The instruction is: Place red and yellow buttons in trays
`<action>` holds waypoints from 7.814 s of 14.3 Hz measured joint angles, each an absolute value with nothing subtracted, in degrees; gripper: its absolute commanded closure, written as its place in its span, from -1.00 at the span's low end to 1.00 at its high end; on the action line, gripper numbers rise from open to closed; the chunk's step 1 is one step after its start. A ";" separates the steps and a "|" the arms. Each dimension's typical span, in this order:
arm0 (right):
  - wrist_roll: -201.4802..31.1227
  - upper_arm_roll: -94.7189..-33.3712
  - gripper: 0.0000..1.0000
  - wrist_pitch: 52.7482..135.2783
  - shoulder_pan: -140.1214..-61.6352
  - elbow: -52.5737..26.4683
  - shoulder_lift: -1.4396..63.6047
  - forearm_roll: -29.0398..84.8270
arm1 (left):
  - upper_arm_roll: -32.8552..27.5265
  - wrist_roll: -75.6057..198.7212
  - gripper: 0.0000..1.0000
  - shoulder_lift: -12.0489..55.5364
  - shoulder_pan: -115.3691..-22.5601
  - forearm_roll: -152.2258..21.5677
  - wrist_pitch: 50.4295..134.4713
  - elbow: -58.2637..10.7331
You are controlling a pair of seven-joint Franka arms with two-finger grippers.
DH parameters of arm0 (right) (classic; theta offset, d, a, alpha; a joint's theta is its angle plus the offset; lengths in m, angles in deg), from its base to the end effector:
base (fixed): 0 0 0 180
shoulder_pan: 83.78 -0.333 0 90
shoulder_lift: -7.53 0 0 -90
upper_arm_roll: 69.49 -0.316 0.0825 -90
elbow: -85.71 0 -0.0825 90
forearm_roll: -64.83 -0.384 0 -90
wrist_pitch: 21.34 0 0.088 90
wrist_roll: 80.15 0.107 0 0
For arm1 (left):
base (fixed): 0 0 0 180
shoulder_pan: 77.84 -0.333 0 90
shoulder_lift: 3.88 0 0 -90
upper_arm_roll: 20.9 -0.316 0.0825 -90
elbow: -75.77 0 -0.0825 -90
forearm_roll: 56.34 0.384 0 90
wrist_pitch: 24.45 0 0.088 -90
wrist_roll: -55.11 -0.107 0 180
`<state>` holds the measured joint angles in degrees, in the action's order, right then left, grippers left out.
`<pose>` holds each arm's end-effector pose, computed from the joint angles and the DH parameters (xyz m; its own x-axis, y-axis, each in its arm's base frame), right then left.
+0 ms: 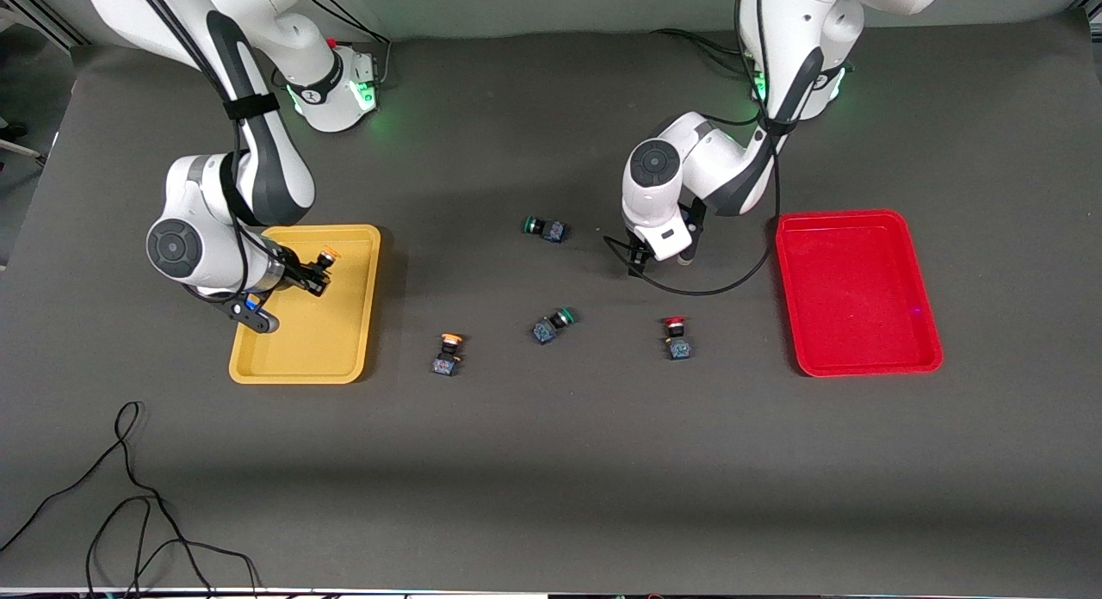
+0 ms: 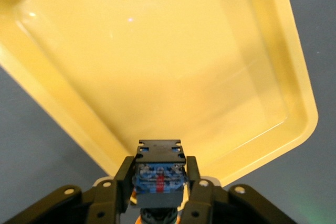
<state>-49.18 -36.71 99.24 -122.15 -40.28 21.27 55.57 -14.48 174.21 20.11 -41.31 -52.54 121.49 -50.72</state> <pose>0.5144 0.0567 0.2698 0.8176 -0.5261 -0.2338 -0.5005 -0.8503 0.1629 0.3968 -0.3728 0.1825 0.2870 0.9576 0.0255 0.9560 -0.2845 -0.0718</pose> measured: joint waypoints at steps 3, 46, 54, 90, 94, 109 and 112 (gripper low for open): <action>-49.69 -36.45 -1.00 99.29 -122.45 -40.12 21.57 55.58 | -14.62 174.21 0.87 20.70 -41.31 -52.48 122.41 -50.60; -76.46 -30.98 -1.00 90.06 -122.45 -10.60 48.07 34.19 | -14.26 62.17 -1.00 2.97 -75.60 -54.84 97.73 -43.57; -76.53 -26.01 -1.00 87.02 -123.58 -6.33 38.73 37.40 | -13.66 88.76 -1.00 19.01 -55.59 -54.82 101.67 -27.21; -77.52 -64.93 -1.00 80.76 -89.16 -16.53 6.30 61.92 | -16.98 53.97 0.43 10.37 -90.22 -49.52 118.65 -52.97; -77.54 -64.95 -1.00 80.80 -89.22 -16.86 6.30 61.92 | -16.85 53.90 -0.98 16.11 -90.92 -47.76 127.00 -55.84; -81.34 -63.23 -1.00 81.04 -88.73 -15.35 7.10 62.42 | -14.44 45.38 -1.00 -5.24 -89.31 -54.61 74.99 -31.68; -81.35 -63.28 -1.00 80.86 -88.92 -14.32 7.73 62.42 | -15.87 47.62 -1.00 -4.91 -83.91 -56.16 68.16 -23.99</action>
